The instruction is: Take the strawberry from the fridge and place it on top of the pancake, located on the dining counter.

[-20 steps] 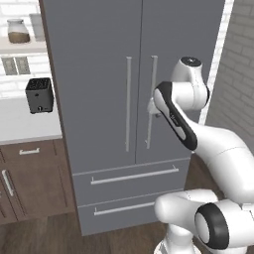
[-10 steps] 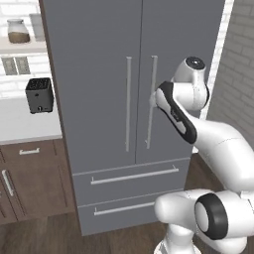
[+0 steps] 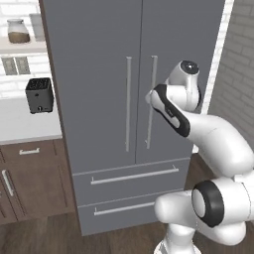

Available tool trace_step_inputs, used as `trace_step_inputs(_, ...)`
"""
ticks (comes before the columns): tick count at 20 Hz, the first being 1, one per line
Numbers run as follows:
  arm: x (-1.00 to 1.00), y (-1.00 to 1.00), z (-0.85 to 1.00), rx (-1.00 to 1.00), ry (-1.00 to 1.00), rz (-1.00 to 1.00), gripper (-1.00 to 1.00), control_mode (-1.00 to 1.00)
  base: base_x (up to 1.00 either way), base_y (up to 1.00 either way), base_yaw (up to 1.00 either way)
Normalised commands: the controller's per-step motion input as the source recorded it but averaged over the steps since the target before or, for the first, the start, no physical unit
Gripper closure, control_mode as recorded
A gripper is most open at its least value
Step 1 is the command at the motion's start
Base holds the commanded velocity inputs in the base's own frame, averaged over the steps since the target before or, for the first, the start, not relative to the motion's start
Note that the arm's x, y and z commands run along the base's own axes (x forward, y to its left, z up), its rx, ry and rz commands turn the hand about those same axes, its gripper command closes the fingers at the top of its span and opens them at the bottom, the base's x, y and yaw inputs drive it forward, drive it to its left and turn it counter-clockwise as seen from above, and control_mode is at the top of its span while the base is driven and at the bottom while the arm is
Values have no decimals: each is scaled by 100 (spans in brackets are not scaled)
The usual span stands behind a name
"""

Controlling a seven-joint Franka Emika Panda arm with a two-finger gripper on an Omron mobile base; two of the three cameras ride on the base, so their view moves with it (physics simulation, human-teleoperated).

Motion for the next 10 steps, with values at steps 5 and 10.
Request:
trace_step_inputs(5, 49, 0, 0, 0, 0, -2, -100, -100, 0, 0, 0)
trace_step_inputs(10, 40, 0, 0, 0, 0, -1, -100, -100, 0, 0, 0)
